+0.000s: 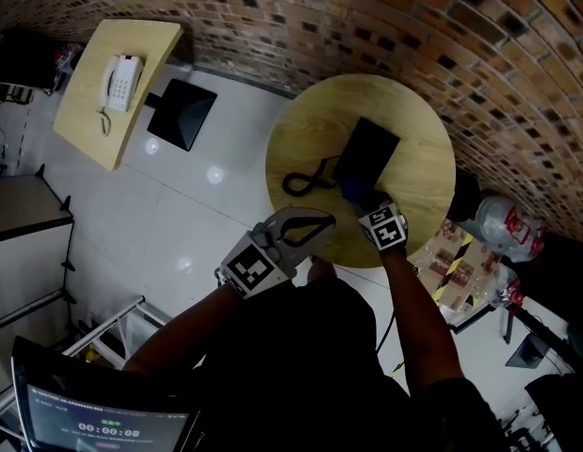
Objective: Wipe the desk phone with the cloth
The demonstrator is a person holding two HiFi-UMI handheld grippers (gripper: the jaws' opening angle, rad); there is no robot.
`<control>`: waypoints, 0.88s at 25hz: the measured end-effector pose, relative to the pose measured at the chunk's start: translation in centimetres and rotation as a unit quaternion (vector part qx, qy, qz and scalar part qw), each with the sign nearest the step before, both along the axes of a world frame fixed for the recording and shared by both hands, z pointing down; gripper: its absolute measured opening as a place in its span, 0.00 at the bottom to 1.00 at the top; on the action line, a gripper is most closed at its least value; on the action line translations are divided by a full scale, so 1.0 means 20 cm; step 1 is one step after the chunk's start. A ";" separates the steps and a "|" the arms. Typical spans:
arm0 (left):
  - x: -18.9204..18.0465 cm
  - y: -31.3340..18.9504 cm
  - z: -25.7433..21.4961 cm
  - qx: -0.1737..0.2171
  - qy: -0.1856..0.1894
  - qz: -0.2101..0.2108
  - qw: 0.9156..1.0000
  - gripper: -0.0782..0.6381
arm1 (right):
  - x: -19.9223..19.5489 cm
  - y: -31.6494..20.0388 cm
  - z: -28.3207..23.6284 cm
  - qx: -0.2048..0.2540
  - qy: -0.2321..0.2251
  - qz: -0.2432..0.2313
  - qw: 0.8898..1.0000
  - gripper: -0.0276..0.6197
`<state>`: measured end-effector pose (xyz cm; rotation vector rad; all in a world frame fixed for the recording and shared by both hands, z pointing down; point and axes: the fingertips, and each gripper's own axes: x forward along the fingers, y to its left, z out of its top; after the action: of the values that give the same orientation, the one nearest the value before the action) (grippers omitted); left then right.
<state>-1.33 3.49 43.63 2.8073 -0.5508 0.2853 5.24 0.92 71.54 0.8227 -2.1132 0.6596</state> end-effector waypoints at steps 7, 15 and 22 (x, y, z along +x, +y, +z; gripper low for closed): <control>-0.07 -0.04 -0.01 -0.001 0.012 0.007 1.000 0.12 | 0.00 -0.21 -0.18 0.050 -0.014 0.031 0.998 0.19; -0.19 -0.02 0.03 -0.012 0.008 -0.002 1.000 0.12 | 0.06 -0.77 -0.40 0.120 0.011 0.040 0.992 0.19; -0.26 -0.02 0.06 -0.017 0.005 -0.016 1.000 0.12 | 0.02 -0.89 -0.30 0.102 0.046 0.014 0.994 0.19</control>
<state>-6.55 3.06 44.82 2.7631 -0.5819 0.2721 5.58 -16.79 65.59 0.9766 -2.1120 0.4147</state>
